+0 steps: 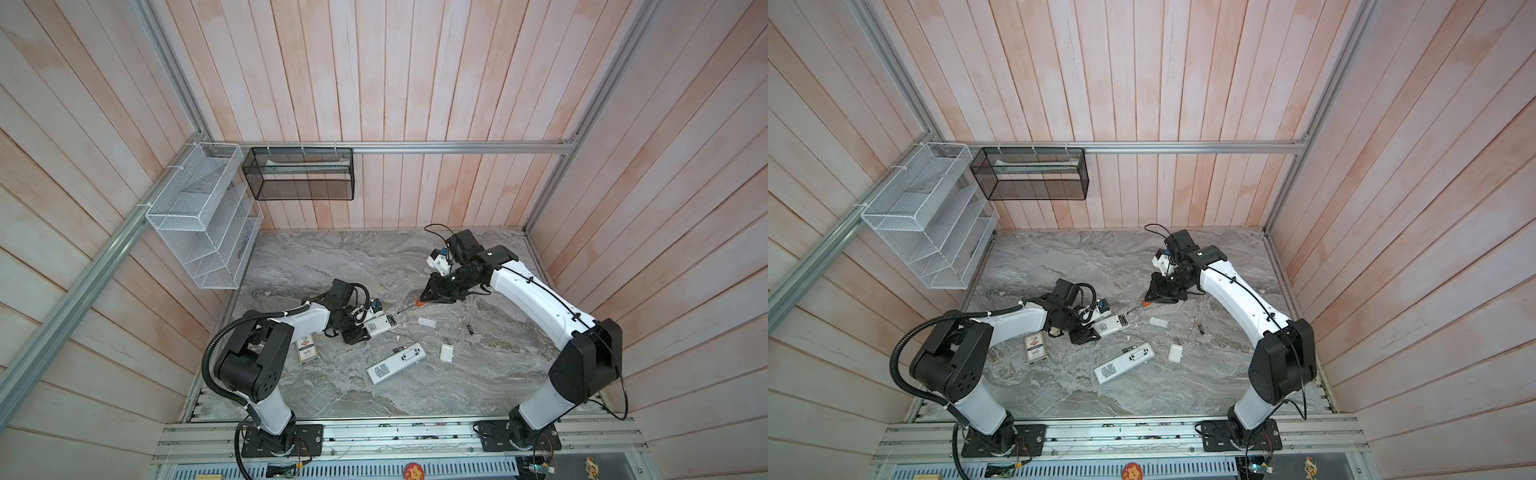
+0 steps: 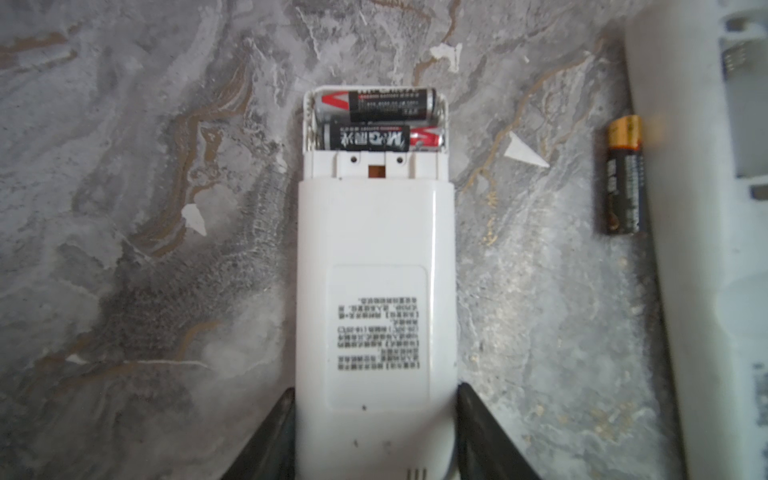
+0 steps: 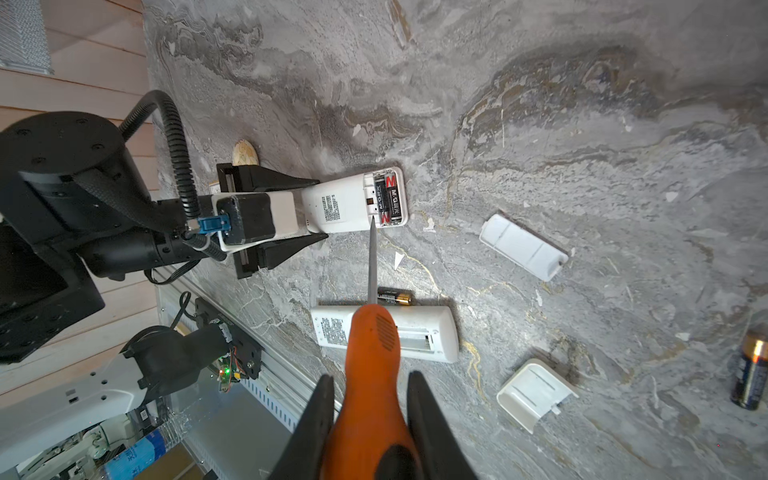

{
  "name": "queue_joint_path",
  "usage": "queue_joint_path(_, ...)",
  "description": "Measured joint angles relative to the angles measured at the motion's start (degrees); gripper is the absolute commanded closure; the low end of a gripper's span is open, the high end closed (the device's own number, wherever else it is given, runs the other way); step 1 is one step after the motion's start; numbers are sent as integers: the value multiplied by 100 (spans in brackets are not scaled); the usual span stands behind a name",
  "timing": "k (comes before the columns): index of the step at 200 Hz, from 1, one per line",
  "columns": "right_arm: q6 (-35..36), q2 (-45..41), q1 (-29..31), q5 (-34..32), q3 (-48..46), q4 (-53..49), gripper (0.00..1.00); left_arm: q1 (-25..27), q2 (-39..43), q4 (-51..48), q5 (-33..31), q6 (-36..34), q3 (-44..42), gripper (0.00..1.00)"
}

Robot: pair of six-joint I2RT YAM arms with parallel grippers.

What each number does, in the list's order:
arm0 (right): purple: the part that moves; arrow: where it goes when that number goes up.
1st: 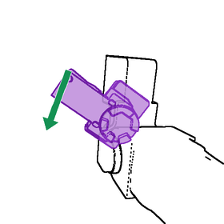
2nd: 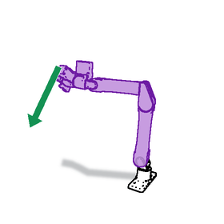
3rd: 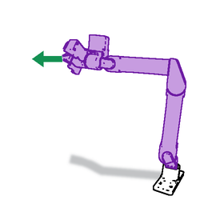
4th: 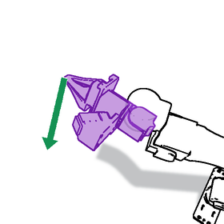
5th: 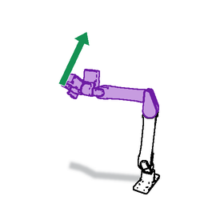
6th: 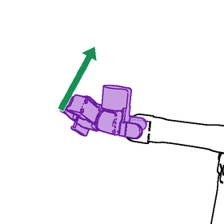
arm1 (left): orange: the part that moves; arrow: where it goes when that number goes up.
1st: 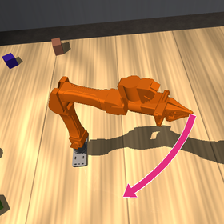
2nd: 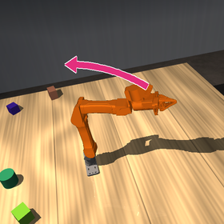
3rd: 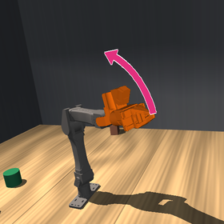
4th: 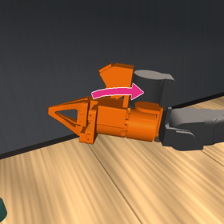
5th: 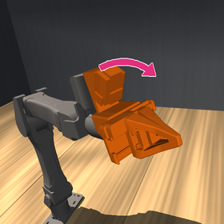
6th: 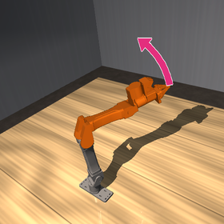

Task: Unload the batteries from the remote control
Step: 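Lower the screwdriver tip toward the battery compartment with the right gripper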

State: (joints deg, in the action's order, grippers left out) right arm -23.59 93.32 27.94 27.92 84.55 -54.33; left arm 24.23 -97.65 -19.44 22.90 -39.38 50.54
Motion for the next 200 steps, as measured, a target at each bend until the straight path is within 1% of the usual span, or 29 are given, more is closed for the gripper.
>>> queue_joint_path(47, -83, -105, 0, 63, -105, 166, 85, 59, 125, -42, -22, 87, -107, 54)
queue_joint_path(100, -149, -170, 0, 68, -127, 457, 85, 271, 236, -227, -24, 273, -166, 54)
queue_joint_path(124, -166, -44, 0, 72, 79, 461, 85, 319, 302, -225, -24, 334, -234, 54)
queue_joint_path(160, -190, 199, 4, 96, 446, 483, 85, 339, 625, -219, -46, 365, -564, 54)
queue_joint_path(200, -240, 345, 131, 114, 514, 483, 85, 343, 940, -175, -63, 369, -887, 54)
